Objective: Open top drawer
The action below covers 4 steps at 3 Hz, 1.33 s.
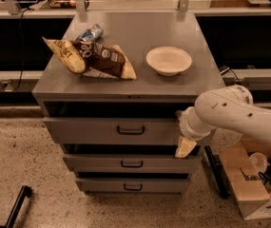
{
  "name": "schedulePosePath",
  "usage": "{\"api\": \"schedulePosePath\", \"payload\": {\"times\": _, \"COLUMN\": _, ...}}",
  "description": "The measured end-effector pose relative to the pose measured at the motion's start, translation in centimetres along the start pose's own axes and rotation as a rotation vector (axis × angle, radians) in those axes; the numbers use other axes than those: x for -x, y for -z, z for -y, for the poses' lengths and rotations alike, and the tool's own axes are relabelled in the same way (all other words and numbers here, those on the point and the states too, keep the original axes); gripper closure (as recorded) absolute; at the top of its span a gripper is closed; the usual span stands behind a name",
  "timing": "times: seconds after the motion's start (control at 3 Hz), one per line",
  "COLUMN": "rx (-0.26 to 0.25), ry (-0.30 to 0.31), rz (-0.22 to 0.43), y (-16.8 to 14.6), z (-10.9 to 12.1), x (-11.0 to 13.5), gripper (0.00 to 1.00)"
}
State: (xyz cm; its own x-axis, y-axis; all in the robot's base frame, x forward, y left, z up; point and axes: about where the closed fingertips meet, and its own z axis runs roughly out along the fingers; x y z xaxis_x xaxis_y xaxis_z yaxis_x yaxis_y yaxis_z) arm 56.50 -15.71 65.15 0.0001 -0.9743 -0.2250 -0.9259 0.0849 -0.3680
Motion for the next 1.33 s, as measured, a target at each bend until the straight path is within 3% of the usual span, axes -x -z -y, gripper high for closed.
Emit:
{"api": "schedulePosePath", "payload": {"times": 0.33, "rx": 0.019, "ry": 0.022, "rz": 0.002, "y": 1.7, "z": -1.5, "x": 0.6, "gripper": 0.16}}
{"api": "schedulePosePath", "payload": {"times": 1.33, "rx": 0.161, "ry": 0.075, "rz": 0.036, "y": 4.2, "z": -7.7, "x": 2.7, "gripper": 0.18}}
